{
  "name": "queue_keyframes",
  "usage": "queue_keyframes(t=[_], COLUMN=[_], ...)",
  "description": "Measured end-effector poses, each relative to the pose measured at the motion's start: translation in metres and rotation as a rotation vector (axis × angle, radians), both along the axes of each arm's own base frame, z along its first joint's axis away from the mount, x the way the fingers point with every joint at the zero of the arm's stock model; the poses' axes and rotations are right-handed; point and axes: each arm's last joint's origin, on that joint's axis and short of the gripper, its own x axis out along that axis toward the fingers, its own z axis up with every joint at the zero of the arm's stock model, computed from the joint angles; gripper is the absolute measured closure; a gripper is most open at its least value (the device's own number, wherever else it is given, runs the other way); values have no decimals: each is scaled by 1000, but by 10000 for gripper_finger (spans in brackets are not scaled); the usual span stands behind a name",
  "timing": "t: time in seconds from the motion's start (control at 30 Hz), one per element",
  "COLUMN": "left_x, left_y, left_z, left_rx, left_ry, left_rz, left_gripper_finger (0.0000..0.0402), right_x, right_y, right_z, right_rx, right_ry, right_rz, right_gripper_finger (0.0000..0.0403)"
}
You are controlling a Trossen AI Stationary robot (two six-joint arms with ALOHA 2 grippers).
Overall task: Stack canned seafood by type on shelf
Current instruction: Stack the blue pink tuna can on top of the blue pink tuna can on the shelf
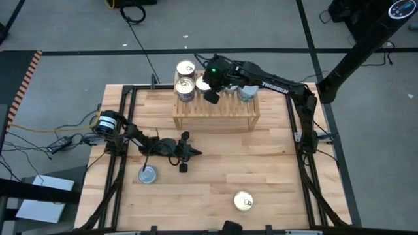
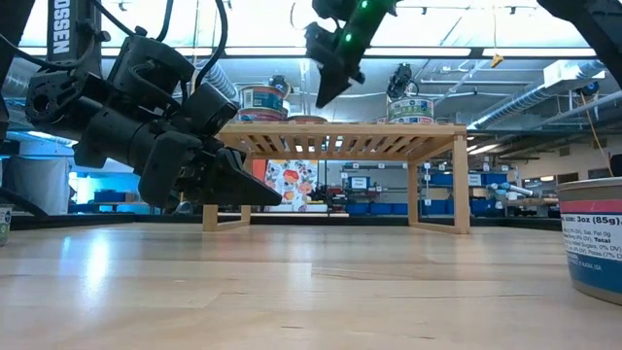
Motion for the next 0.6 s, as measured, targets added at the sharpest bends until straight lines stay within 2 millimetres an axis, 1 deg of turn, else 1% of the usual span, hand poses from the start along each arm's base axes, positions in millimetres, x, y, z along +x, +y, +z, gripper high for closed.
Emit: queue_keyframes(t=[0.07,0.13,0.2,0.33,0.47,0.6], left_x=[0,0,0,0,0,0], left_y=[0,0,0,0,0,0], left_z=[0,0,0,0,-1,-1], left_rx=[0,0,0,14,15,6], left_ry=[0,0,1,6,6,6], left_rz=[0,0,0,-4,-5,-2], left_gripper_finger=[400,400,400,400,400,400], right_x=[-4,-10,-17,-31,-36,-38], right_y=[10,26,46,97,154,209], right_z=[9,17,22,27,19,0], right_rx=[9,23,46,115,164,265], right_ry=[19,66,124,269,355,414], right_rz=[25,66,110,179,252,361], right_gripper_finger=[381,379,382,396,393,397])
